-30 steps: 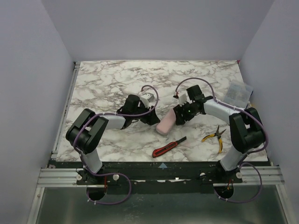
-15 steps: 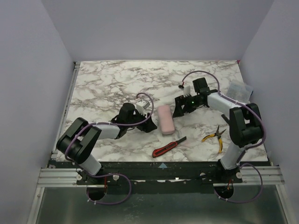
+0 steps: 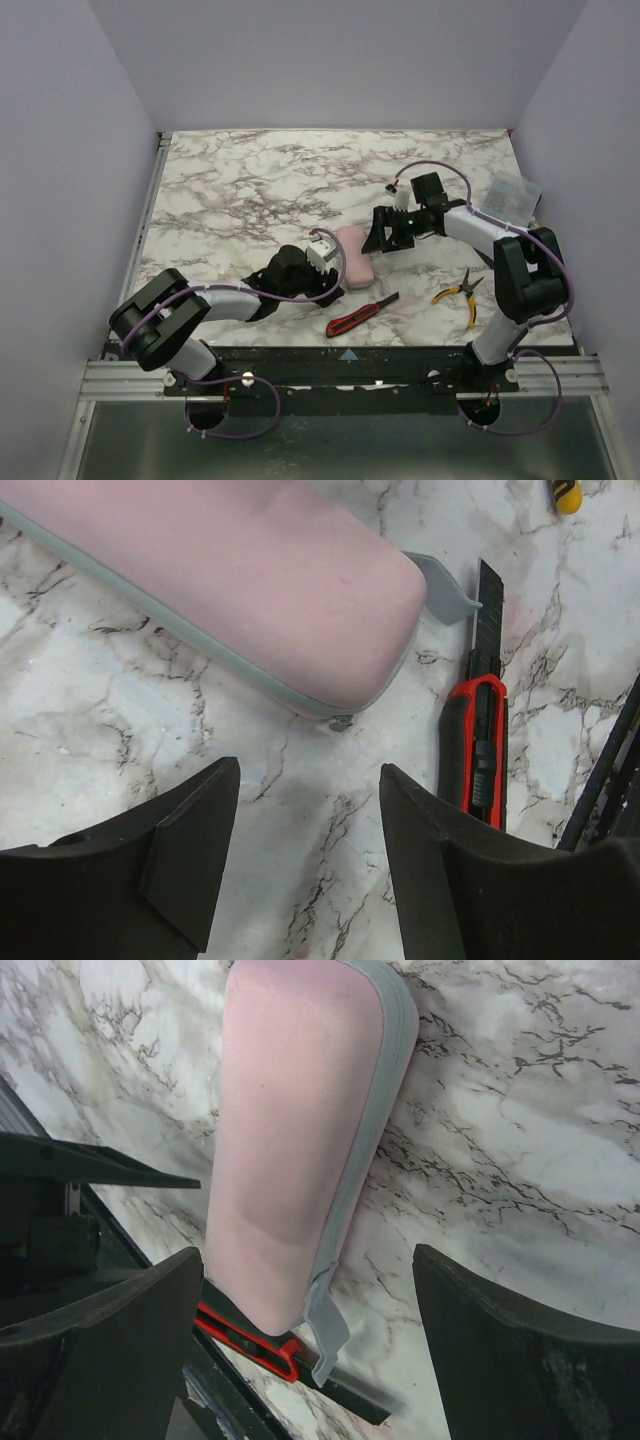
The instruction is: Open the umbrella
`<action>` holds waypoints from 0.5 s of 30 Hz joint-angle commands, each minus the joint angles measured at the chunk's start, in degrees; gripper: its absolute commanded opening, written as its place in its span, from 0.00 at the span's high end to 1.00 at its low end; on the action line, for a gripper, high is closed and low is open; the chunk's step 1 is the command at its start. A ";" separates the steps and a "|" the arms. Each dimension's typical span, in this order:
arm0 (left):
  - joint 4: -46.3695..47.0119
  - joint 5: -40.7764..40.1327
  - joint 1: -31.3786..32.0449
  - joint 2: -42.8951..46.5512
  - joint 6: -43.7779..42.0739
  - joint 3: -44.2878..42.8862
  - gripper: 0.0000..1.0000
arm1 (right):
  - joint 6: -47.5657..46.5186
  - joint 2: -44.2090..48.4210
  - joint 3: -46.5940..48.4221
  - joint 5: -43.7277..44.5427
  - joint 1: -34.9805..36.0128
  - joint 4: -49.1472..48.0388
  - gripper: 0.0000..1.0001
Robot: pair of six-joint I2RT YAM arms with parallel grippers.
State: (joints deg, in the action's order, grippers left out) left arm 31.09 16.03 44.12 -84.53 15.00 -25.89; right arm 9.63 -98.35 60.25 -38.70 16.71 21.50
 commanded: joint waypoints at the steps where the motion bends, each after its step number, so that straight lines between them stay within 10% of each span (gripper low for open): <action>1: 1.34 -4.71 3.39 -1.24 -2.41 -0.15 0.41 | 3.56 -1.19 -0.74 0.40 1.39 -2.49 0.13; 15: 2.59 -9.12 8.26 -8.43 -3.33 -4.81 0.38 | 7.19 -3.79 -3.27 3.77 1.75 -4.29 0.18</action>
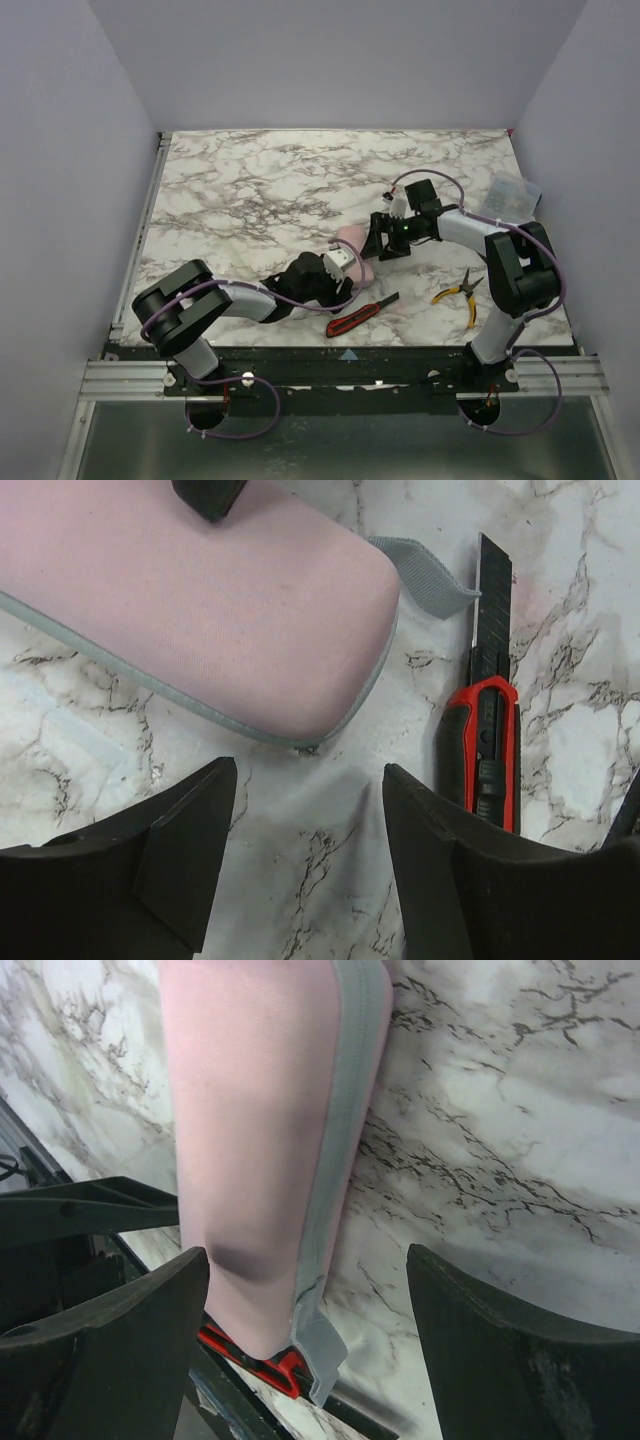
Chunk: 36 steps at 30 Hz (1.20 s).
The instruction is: Open the umbrella
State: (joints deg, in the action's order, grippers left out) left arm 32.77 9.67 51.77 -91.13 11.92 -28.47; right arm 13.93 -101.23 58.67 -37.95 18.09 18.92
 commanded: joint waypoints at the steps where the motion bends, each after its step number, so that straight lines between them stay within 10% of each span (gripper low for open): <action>1: 0.78 -3.09 0.70 -2.20 -0.15 -2.56 0.39 | 3.26 -0.74 -2.09 3.38 0.36 -1.90 0.18; 8: -0.52 -5.33 0.70 -4.31 1.52 -4.58 0.50 | 4.85 -1.01 -3.80 6.25 0.86 -2.48 0.27; 18: -1.47 -5.37 0.70 -3.20 0.03 -4.65 1.00 | 2.50 -1.56 -4.10 8.52 0.90 -2.13 0.45; 36: -5.21 -3.73 -6.43 -4.20 -1.11 -8.15 1.00 | -5.82 -3.71 -4.08 7.46 1.46 0.37 0.79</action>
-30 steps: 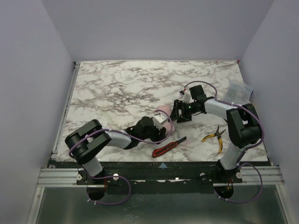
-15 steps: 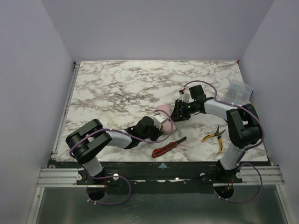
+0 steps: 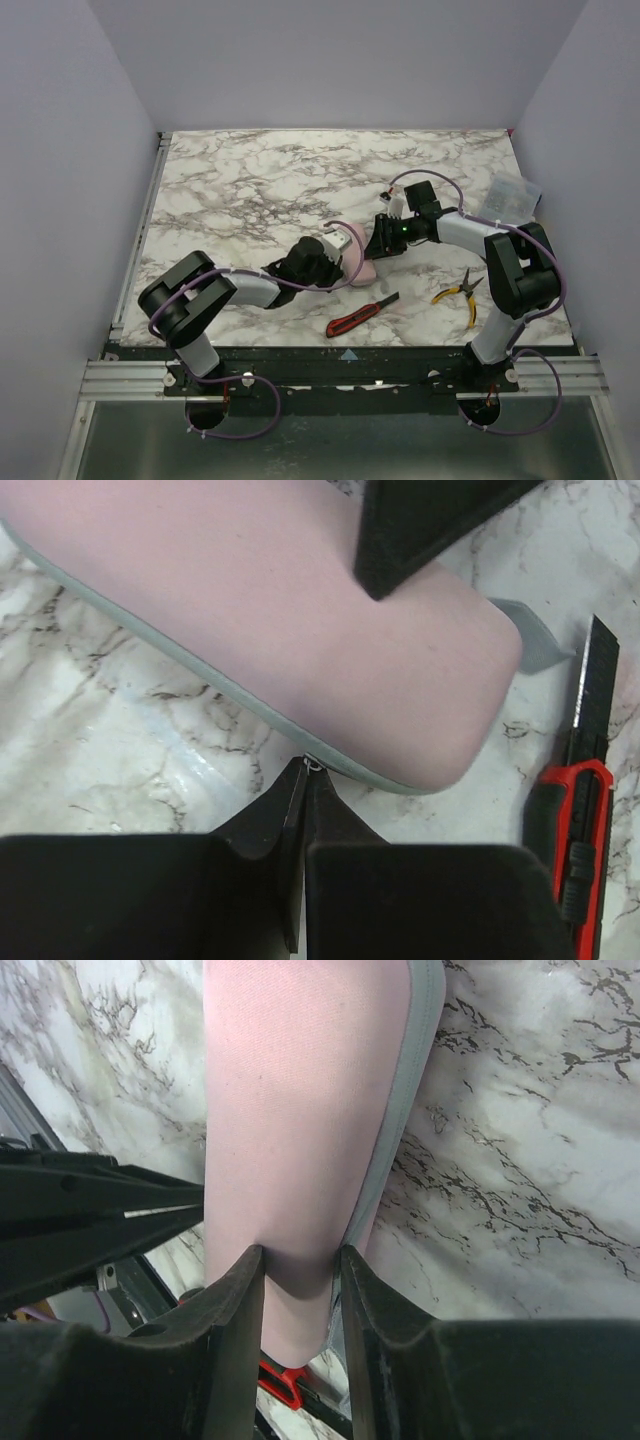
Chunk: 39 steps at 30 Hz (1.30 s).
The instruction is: Open the umbrella
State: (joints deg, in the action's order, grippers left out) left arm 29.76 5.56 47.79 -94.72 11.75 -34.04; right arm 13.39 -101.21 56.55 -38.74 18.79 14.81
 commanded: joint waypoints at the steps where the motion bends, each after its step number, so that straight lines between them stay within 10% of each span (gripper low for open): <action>1: -2.33 0.69 -3.05 -0.76 -0.93 -2.96 1.00 | -5.42 -3.74 -1.97 8.16 0.87 4.44 0.79; 39: -15.90 7.11 -16.48 -10.63 6.65 -25.04 1.00 | -12.84 -5.31 -1.45 6.13 1.17 7.73 0.84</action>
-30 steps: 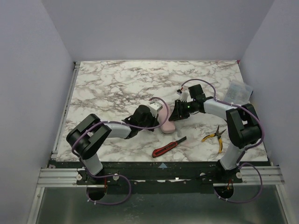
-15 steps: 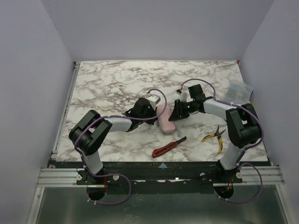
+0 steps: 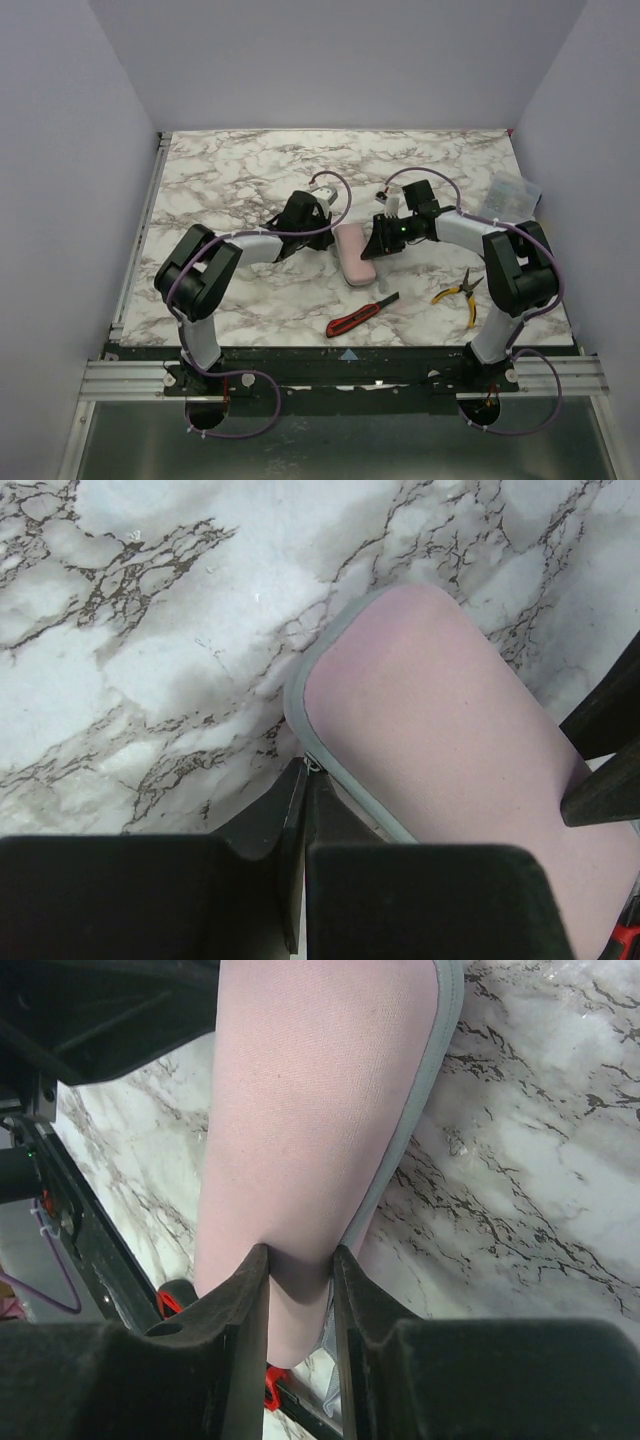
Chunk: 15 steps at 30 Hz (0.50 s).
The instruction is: Open the umbrella
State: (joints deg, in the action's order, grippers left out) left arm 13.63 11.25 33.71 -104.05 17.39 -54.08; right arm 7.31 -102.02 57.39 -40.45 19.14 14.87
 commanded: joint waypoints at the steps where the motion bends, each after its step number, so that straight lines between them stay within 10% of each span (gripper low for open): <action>1: -0.36 1.79 -2.95 -1.70 1.36 -5.78 1.00 | -6.76 -4.51 -2.34 7.76 0.82 7.64 0.84; 15: -2.99 5.75 -6.91 -3.95 1.56 -9.16 1.00 | -9.64 -7.93 4.40 11.12 0.71 11.41 0.74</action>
State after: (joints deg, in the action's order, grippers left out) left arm 7.11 18.09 28.86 -108.42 18.98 -61.71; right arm 4.21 -104.57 61.19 -40.80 19.18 16.99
